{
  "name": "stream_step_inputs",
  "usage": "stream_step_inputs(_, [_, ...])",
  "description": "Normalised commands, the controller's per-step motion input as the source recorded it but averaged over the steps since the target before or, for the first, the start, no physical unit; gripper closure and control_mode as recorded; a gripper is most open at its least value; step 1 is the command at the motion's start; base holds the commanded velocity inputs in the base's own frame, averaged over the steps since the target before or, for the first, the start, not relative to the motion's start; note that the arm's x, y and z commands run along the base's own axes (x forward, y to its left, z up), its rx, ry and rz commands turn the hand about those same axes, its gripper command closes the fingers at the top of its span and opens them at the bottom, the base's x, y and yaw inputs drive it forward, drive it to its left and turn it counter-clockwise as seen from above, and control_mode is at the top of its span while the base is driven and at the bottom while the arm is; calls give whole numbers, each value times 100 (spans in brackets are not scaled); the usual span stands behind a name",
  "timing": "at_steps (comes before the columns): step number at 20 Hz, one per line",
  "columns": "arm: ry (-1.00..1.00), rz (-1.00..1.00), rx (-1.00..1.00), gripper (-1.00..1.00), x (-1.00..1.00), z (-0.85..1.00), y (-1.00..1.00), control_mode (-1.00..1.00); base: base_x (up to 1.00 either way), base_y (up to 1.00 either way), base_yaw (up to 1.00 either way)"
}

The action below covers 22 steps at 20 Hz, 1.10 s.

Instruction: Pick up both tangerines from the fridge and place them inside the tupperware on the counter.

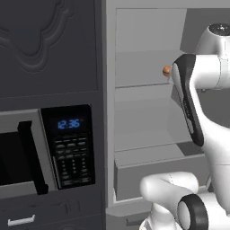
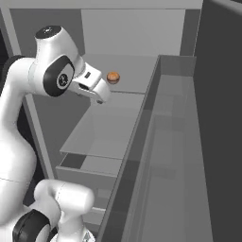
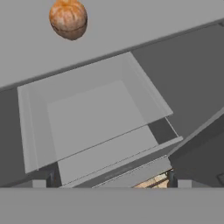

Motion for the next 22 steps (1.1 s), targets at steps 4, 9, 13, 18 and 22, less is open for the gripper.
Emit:
stream_step_inputs(4, [0, 0, 0, -100, 50, 0, -8, -100, 0, 0, 0])
stream_step_inputs(9, [0, 0, 0, -100, 49, 0, -1, -100, 0, 0, 0])
stream_step_inputs(13, [0, 0, 0, -100, 50, 0, -1, -100, 0, 0, 0])
stream_step_inputs(18, [0, 0, 0, -100, 46, 0, -4, -100, 0, 0, 0])
stream_step_inputs(22, [0, 0, 0, -100, 44, 0, -4, -100, 0, 0, 0])
